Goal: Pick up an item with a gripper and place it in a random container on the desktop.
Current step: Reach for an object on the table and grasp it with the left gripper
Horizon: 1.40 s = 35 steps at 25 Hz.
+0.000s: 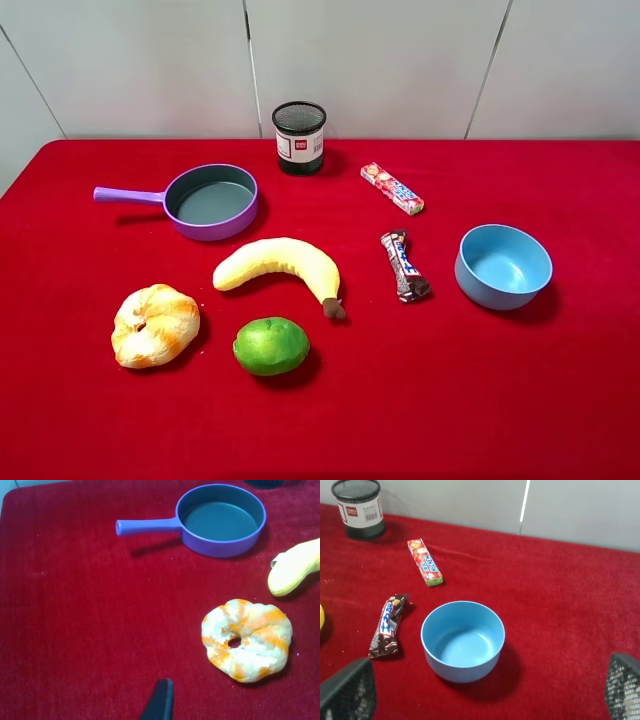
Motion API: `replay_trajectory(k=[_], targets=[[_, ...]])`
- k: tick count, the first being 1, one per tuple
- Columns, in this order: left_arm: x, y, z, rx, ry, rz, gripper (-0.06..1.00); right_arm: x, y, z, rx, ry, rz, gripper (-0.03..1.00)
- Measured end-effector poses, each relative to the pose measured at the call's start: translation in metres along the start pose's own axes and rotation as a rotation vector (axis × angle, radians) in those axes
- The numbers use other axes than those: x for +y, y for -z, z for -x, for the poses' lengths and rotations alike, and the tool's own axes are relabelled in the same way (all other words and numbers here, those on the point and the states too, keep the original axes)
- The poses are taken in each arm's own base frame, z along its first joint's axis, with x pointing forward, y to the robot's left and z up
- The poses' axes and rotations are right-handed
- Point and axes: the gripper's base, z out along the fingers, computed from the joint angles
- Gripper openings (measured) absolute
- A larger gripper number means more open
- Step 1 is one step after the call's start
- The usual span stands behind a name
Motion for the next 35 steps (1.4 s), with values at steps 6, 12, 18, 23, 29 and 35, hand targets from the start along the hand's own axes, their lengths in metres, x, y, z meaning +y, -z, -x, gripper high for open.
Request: replay_trajectory(k=[6, 12, 18, 23, 29, 35], targets=[[0.001, 0.0, 0.0, 0.001, 0.001, 0.009, 0.8, 0.0, 0.0, 0.0, 0.0, 0.0, 0.0, 0.69], [0.0, 0.0, 0.0, 0.001, 0.003, 0.005, 0.8, 0.0, 0.0, 0.0, 0.0, 0.0, 0.0, 0.69], [-0.001, 0.002, 0.004, -0.036, 0.011, -0.005, 0.8, 0.0, 0.0, 0.0, 0.0, 0.0, 0.0, 0.69], [-0.002, 0.002, 0.011, -0.074, 0.025, -0.024, 0.8, 0.0, 0.0, 0.0, 0.0, 0.0, 0.0, 0.69], [-0.003, -0.02, 0.033, -0.017, 0.006, -0.087, 0.8, 0.0, 0.0, 0.0, 0.0, 0.0, 0.0, 0.69], [-0.003, -0.048, 0.056, 0.068, -0.069, -0.143, 0.8, 0.0, 0.0, 0.0, 0.0, 0.0, 0.0, 0.69]])
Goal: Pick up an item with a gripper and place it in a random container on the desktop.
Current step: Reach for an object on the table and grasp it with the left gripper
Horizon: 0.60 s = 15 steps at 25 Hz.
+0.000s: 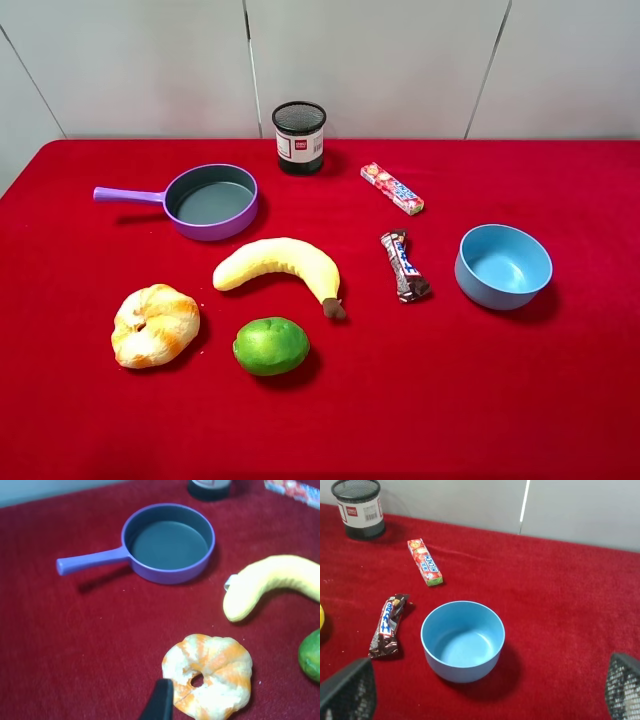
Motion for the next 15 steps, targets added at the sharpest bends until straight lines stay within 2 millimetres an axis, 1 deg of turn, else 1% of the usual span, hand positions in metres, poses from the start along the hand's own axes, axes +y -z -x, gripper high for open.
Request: replay_trajectory(k=[6, 8, 10, 15], targets=[[0.009, -0.026, 0.026, 0.106, -0.11, -0.038, 0.8, 0.0, 0.0, 0.0, 0.0, 0.0, 0.0, 0.69], [0.009, -0.034, 0.033, 0.132, -0.138, -0.07, 0.8, 0.0, 0.0, 0.0, 0.0, 0.0, 0.0, 0.69], [0.006, -0.044, 0.039, 0.162, -0.166, -0.116, 0.8, 0.0, 0.0, 0.0, 0.0, 0.0, 0.0, 0.69], [-0.01, -0.07, 0.051, 0.206, -0.282, -0.222, 0.8, 0.0, 0.0, 0.0, 0.0, 0.0, 0.0, 0.69]])
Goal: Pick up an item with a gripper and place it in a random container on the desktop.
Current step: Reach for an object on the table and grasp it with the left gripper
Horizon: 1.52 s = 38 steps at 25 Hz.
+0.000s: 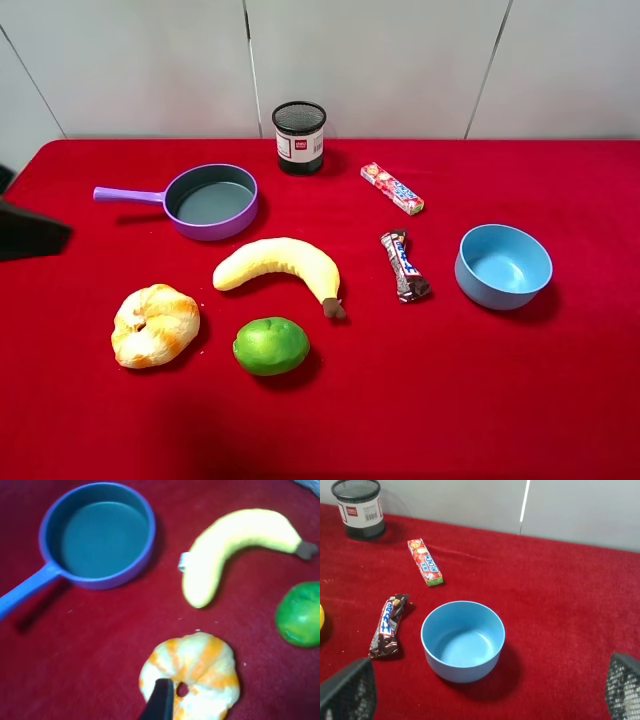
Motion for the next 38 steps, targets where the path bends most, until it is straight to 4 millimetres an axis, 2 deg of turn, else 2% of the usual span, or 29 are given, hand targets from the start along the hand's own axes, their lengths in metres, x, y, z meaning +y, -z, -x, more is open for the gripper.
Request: replay_trajectory(k=[11, 22, 32, 38], targets=[[-0.029, -0.056, 0.034, 0.106, -0.215, -0.189, 0.8, 0.0, 0.0, 0.0, 0.0, 0.0, 0.0, 0.69], [-0.064, -0.1, 0.05, 0.203, -0.383, -0.303, 0.8, 0.0, 0.0, 0.0, 0.0, 0.0, 0.0, 0.69], [-0.096, -0.134, 0.039, 0.311, -0.543, -0.401, 0.8, 0.0, 0.0, 0.0, 0.0, 0.0, 0.0, 0.69], [-0.102, -0.155, 0.029, 0.375, -0.599, -0.434, 0.81, 0.0, 0.0, 0.0, 0.0, 0.0, 0.0, 0.69]])
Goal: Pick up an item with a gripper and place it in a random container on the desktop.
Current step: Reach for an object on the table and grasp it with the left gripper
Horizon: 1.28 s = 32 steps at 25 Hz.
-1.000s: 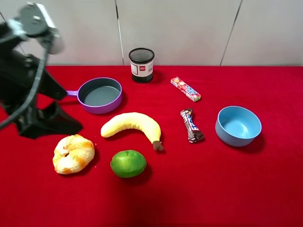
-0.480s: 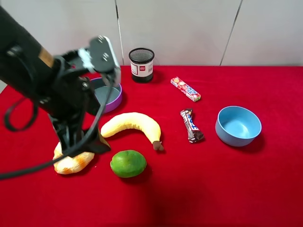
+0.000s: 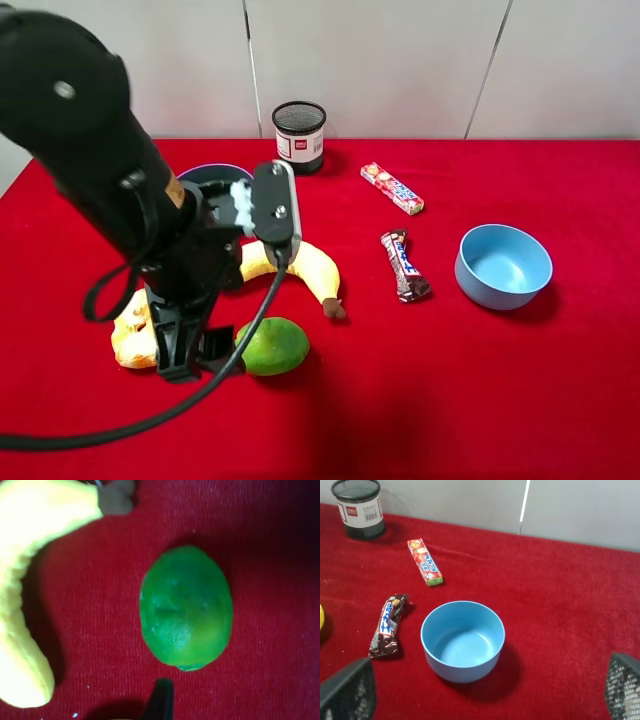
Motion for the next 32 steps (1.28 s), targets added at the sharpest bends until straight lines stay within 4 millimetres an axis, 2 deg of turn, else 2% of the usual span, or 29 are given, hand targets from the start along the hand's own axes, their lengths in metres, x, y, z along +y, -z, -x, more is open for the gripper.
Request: replay_trajectory(k=[11, 22, 32], targets=[[0.006, -0.04, -0.002, 0.075, 0.011, -0.041, 0.89, 0.0, 0.0, 0.0, 0.0, 0.0, 0.0, 0.69], [0.017, -0.064, 0.004, 0.083, -0.008, -0.012, 0.89, 0.0, 0.0, 0.0, 0.0, 0.0, 0.0, 0.69], [0.029, -0.095, 0.018, 0.102, -0.035, -0.007, 0.89, 0.0, 0.0, 0.0, 0.0, 0.0, 0.0, 0.69]])
